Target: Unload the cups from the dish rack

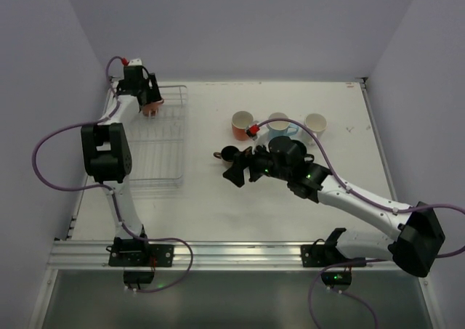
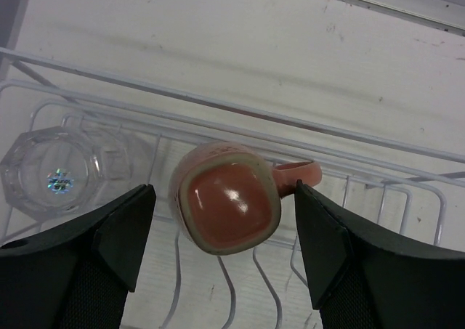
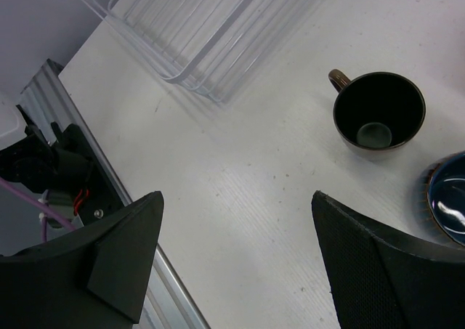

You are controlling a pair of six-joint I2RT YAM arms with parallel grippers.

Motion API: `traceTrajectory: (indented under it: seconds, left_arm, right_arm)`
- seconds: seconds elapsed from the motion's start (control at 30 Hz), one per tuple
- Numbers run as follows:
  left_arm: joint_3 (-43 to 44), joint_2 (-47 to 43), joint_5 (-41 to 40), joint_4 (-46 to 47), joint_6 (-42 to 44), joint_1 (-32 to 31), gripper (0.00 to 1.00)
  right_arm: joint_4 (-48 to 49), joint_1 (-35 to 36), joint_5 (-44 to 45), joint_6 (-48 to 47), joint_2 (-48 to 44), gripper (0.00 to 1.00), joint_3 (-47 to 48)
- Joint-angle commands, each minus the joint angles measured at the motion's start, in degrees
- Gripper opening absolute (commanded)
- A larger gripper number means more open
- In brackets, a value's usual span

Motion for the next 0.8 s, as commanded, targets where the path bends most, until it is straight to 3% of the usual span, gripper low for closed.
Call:
traceTrajectory:
  seconds: [0.0,0.07,0.2,0.47,0.77]
  left_arm:
    - [2.62,1.34,1.87,2.84,2.12,0.14,0.82]
    - [2.89,1.79,2.05,2.84,2.12,0.05,0.76]
    - [2.19,1.00,1.79,3.19,1.51,0.22,0.50]
    - [-5.36,-8.30,2.40,5.57,-2.09,0.14,0.22]
    - [-12.92,-19.64,4.68,8.29,-5.87,0.14,0.10]
  right_arm:
    - [2.90,-0.04,-0.42,0.21,0.74,0.85,0.46]
    - [2.90,-0.04,-0.68,0.12,1.01,0.85,0.46]
    - [2.90,-0.04,-0.86,0.12,0.92,0.85,0.55]
    - [3.25,-0.04,-2.43,0.91,0.92,0.84,1.17]
    - [4.66,-0.04,-3.14,2.41,0.92,0.84,1.52]
